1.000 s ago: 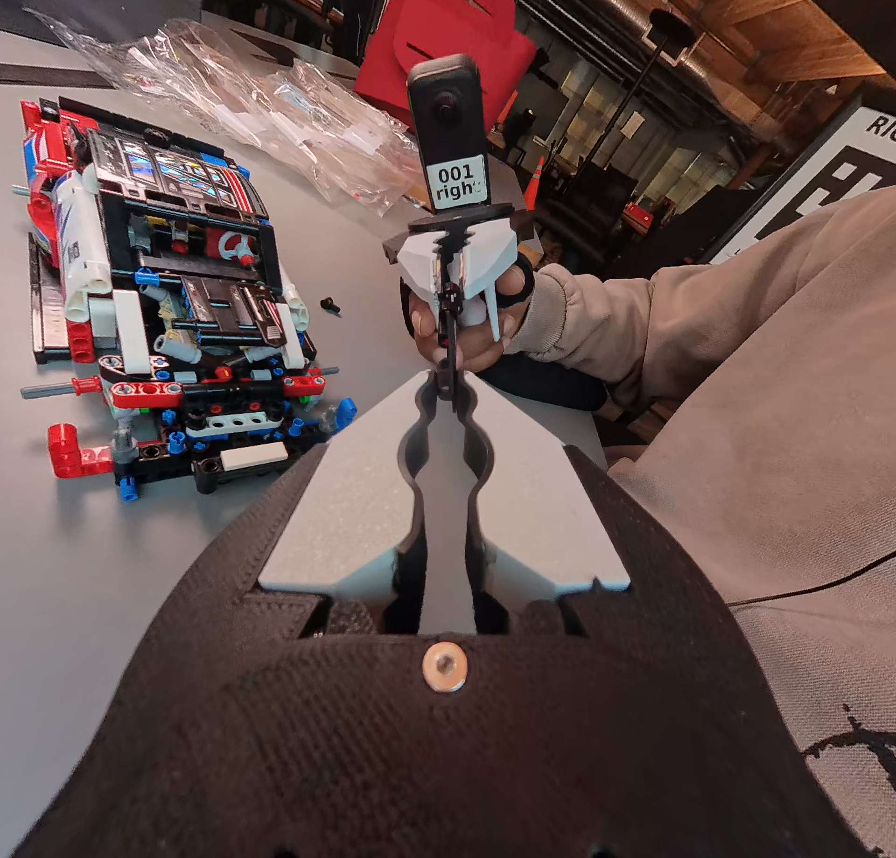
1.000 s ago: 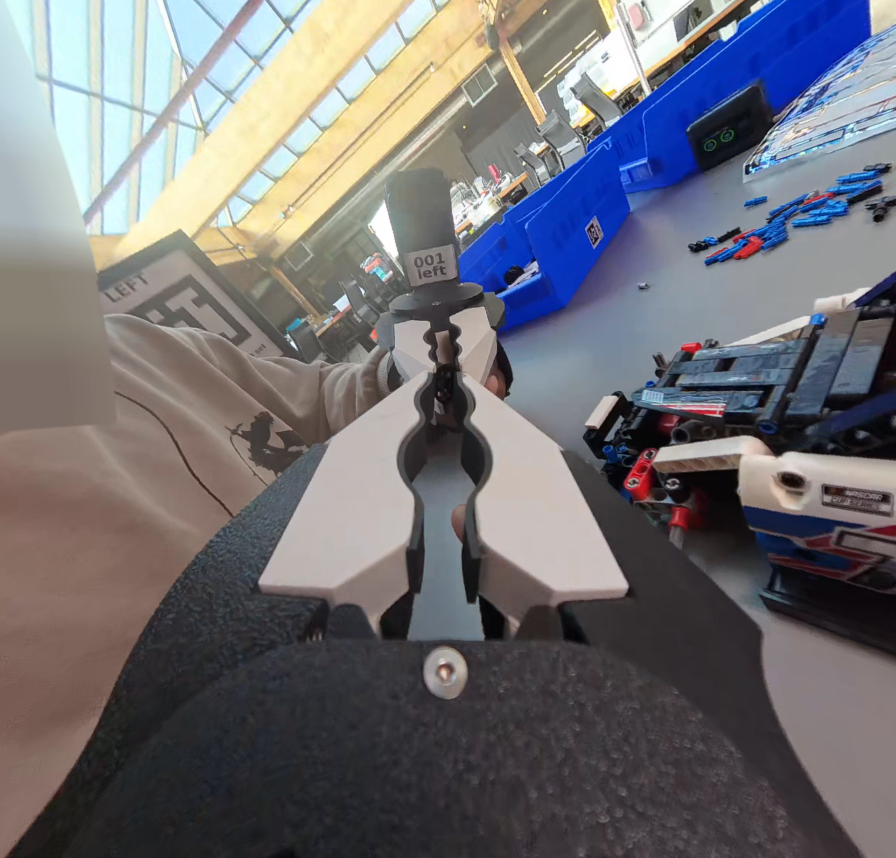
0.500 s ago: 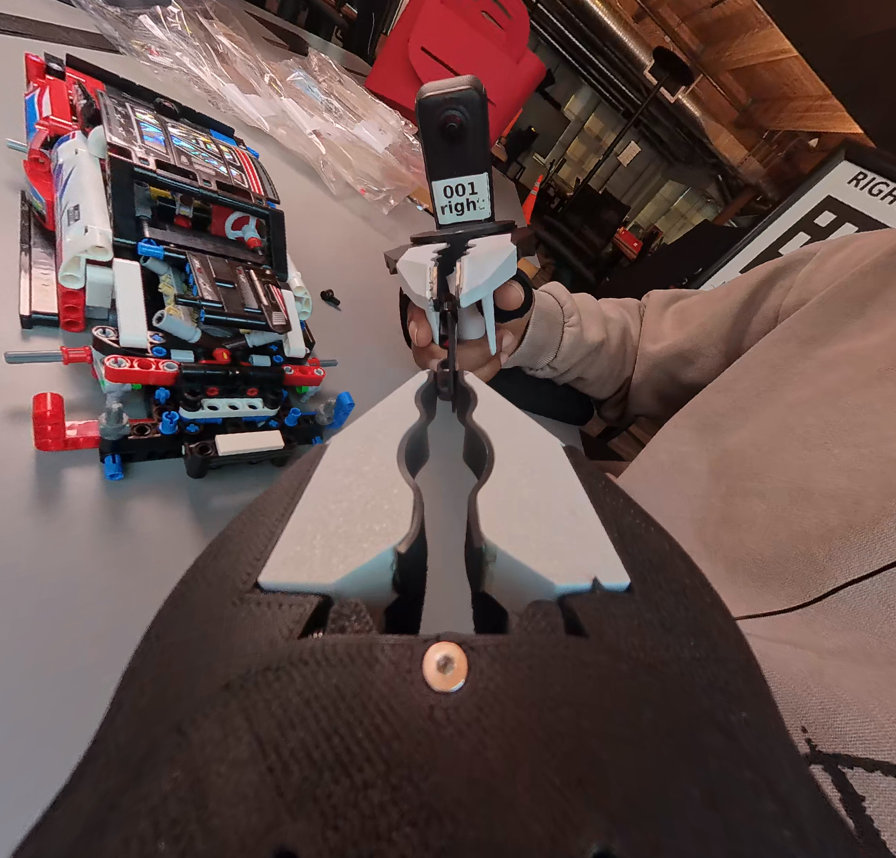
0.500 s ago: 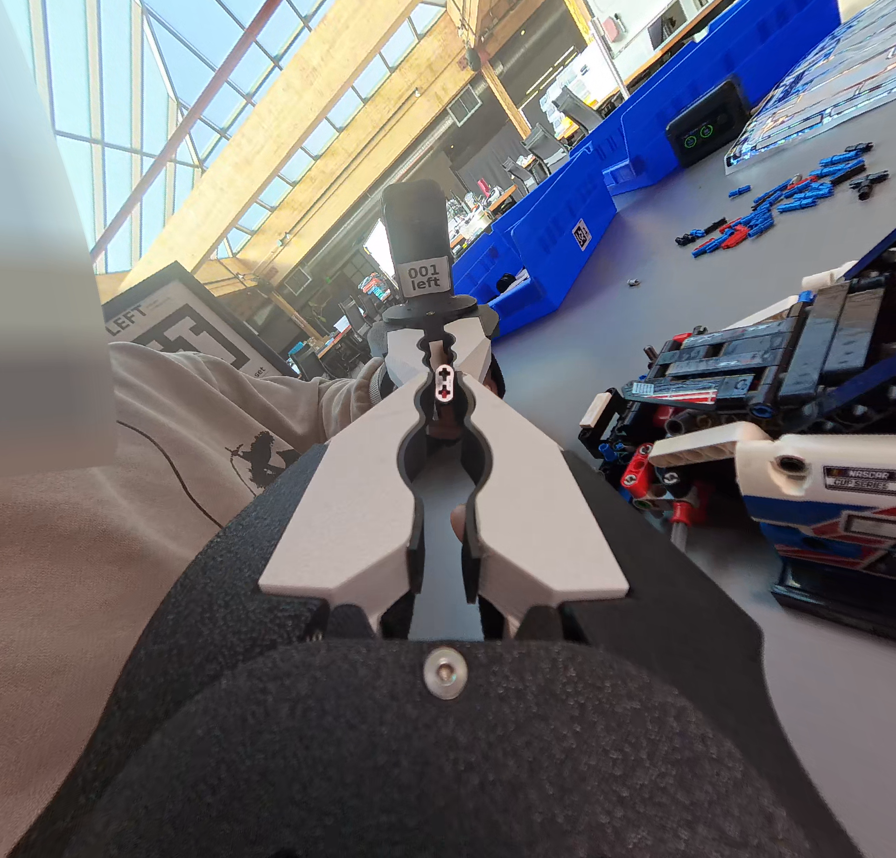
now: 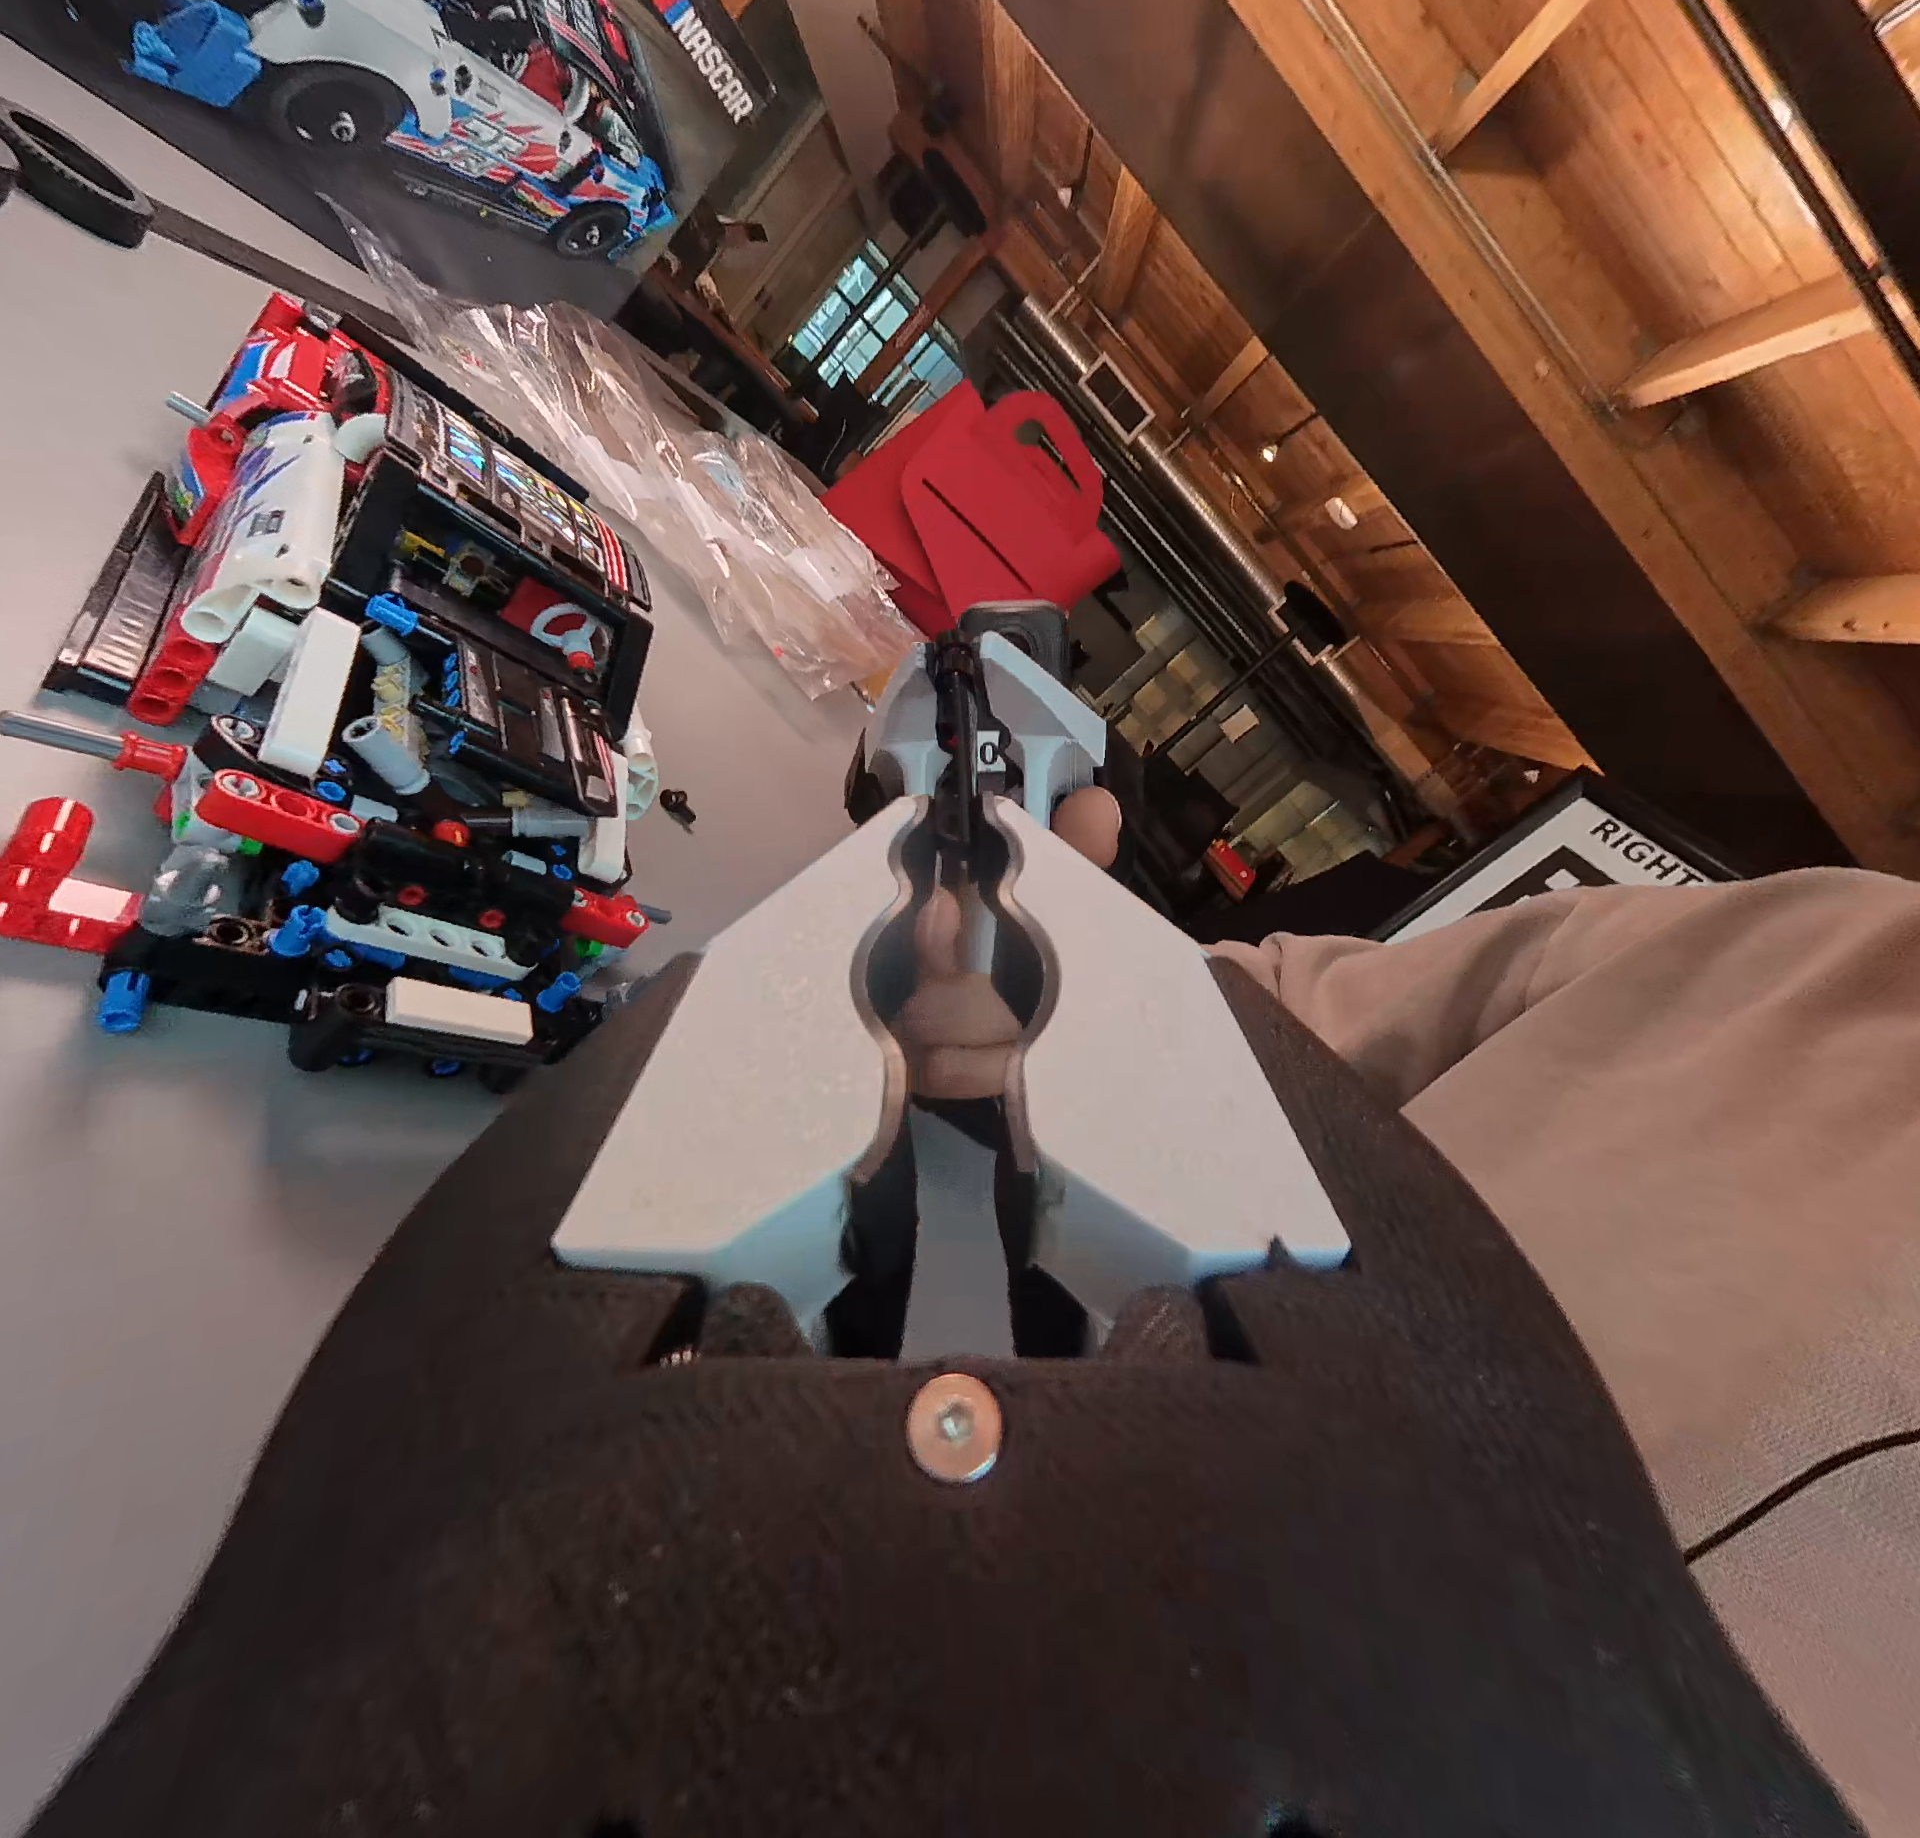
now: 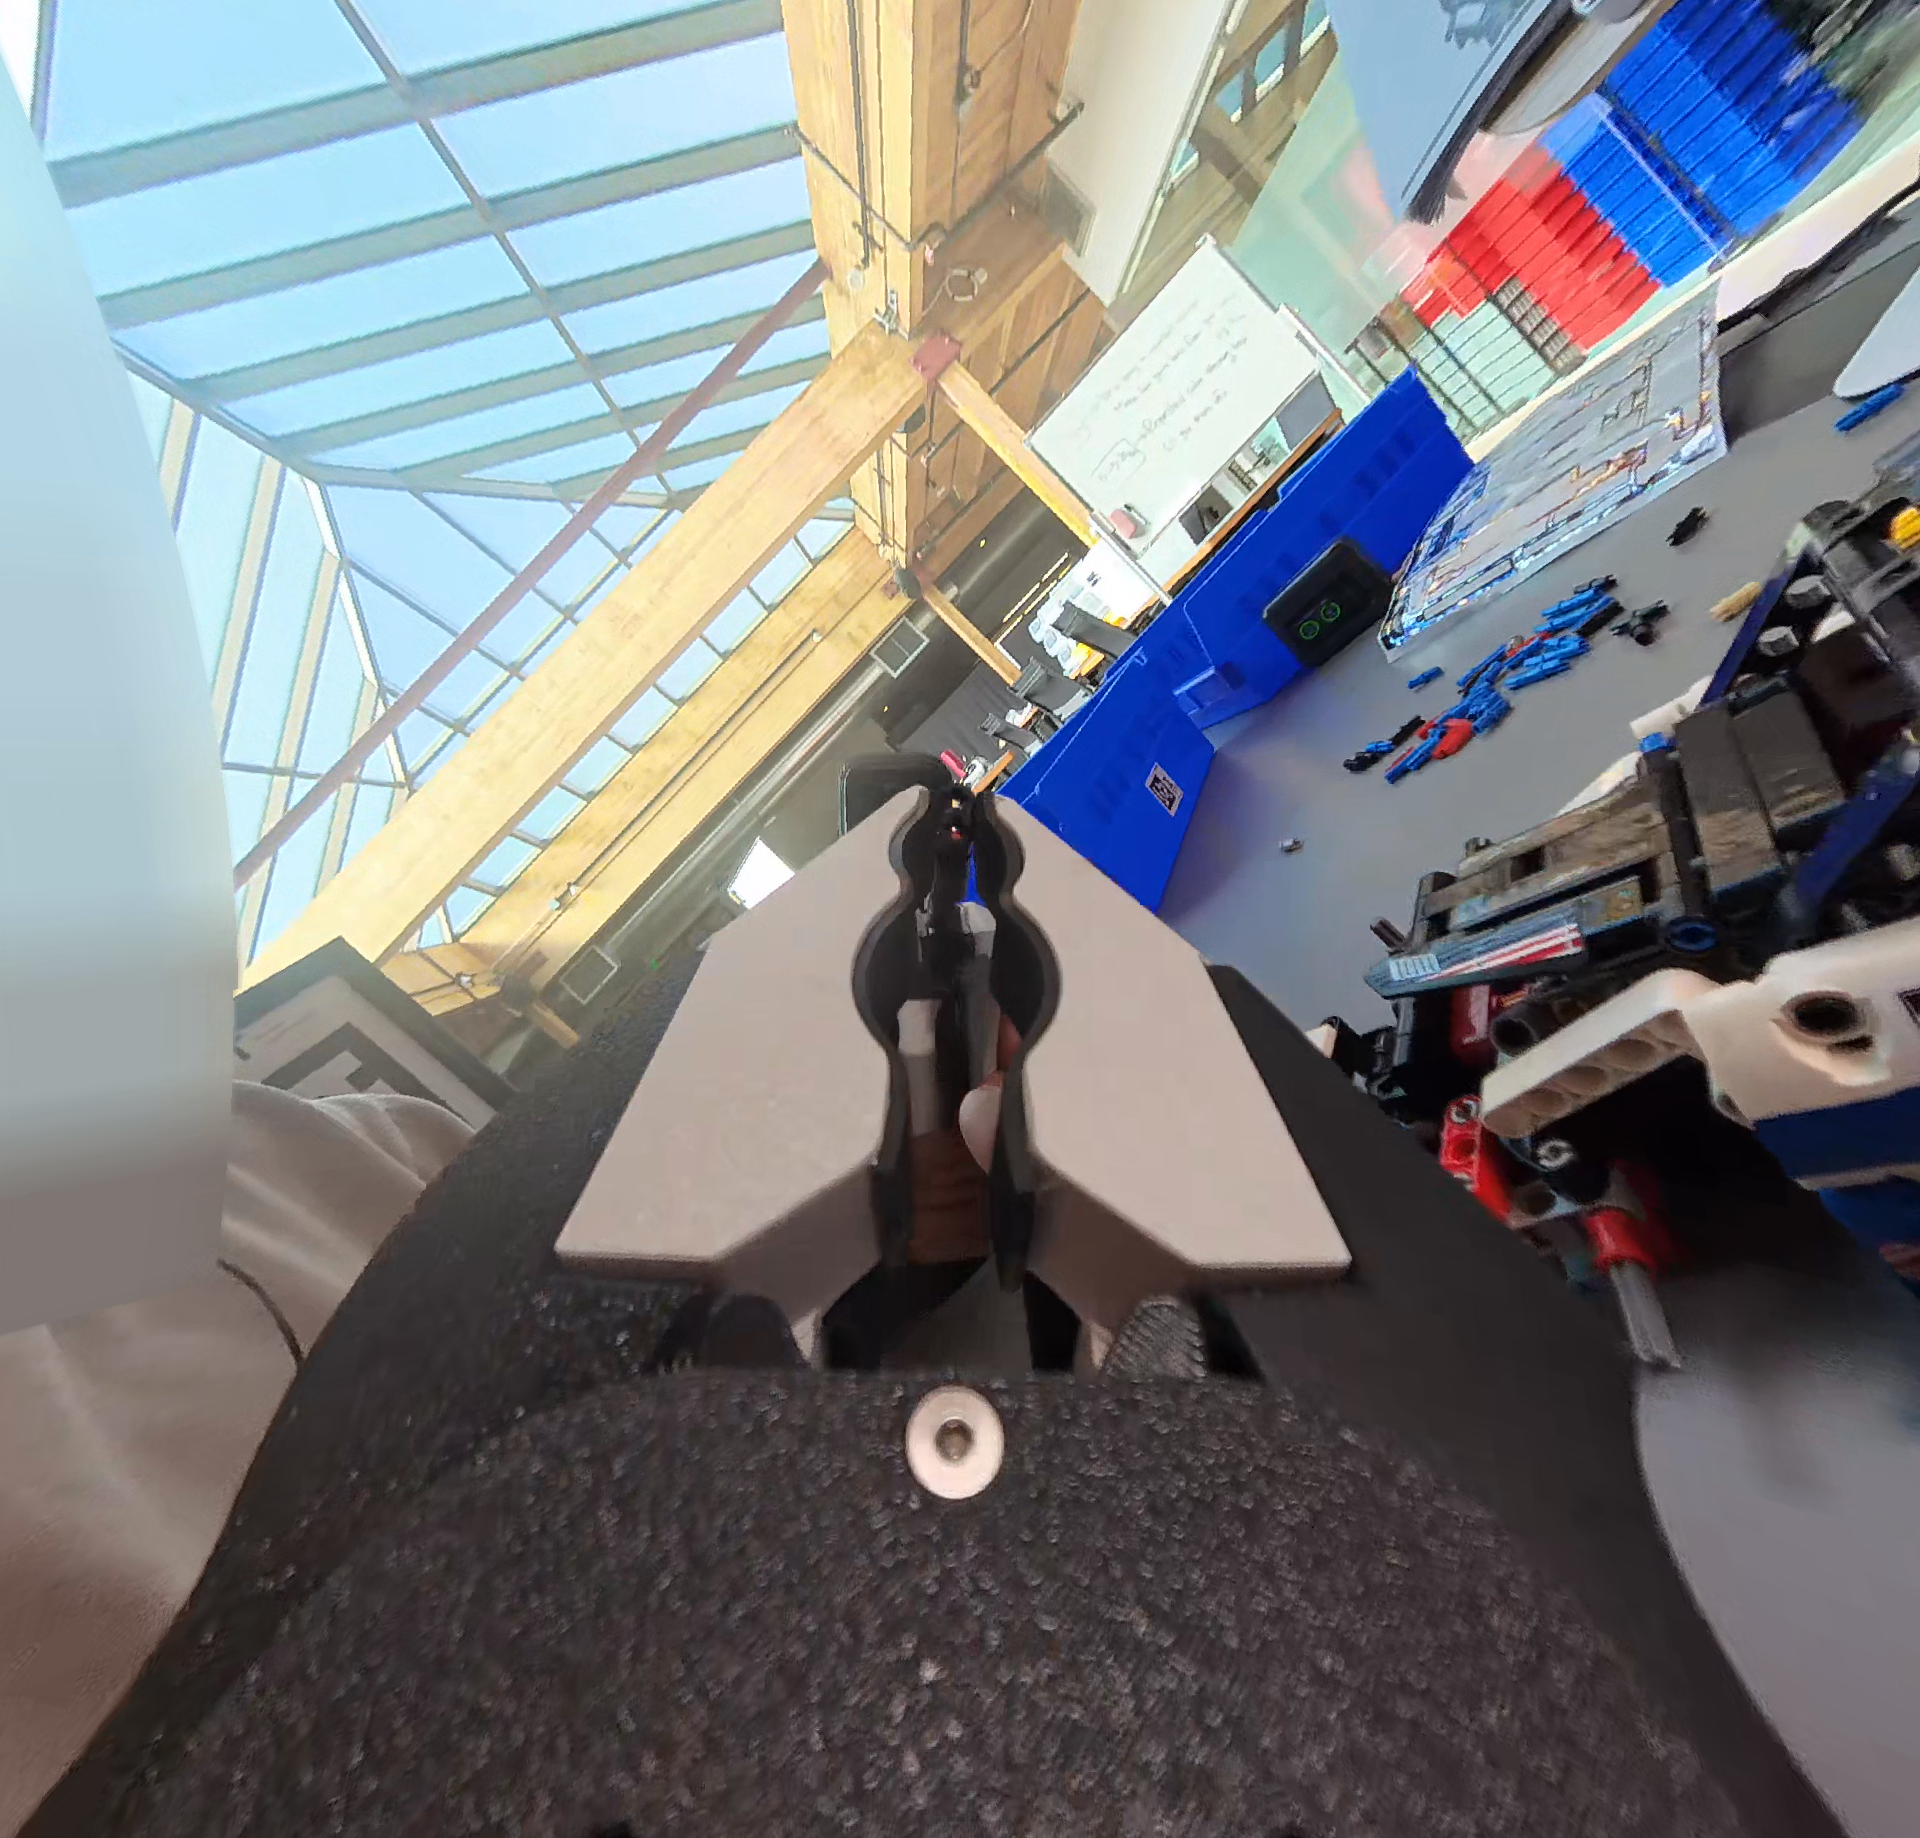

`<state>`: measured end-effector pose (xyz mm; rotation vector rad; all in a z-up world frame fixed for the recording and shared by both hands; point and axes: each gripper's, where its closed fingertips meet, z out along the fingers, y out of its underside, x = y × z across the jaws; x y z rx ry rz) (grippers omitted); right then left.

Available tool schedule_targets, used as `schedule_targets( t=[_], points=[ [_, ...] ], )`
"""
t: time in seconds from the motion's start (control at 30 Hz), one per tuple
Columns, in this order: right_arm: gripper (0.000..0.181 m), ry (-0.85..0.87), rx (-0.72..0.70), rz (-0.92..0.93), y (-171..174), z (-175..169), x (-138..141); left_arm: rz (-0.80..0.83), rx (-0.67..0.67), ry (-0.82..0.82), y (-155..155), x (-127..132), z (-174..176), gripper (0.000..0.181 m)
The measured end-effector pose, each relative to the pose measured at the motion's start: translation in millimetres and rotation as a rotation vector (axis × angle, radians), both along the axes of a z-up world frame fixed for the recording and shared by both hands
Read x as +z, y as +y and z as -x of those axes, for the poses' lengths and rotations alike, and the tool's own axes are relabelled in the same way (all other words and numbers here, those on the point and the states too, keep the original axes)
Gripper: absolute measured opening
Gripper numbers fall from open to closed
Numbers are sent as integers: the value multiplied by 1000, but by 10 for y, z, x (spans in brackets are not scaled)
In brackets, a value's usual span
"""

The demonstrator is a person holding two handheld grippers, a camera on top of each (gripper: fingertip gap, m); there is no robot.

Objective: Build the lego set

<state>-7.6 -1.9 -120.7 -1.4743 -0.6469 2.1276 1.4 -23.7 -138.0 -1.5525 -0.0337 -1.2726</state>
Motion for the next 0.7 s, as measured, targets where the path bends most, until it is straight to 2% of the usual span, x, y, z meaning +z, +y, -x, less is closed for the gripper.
schedule_targets(
  t=[0.13,0.23,0.3,0.37,0.5,0.7],
  points=[
    [6,25,-23,-24,-30,54,73,-17,18,-37,-19,55,-3,5],
    [6,19,30,-52,-119,99,89,-28,-19,7,-54,37,-84,4],
    [7,-31,154,-120,-391,181,30,-34,-70,39,-93,20,-235,5],
    [5,-11,147,-152,-405,195,99,-67,-72,46,-95,91,-217,5],
    [5,-7,174,-235,-387,170,172,-103,-76,179,-107,83,-208,5],
    [4,-53,233,-346,-385,96,70,-106,-128,435,-146,-116,-186,5]
  ],
)
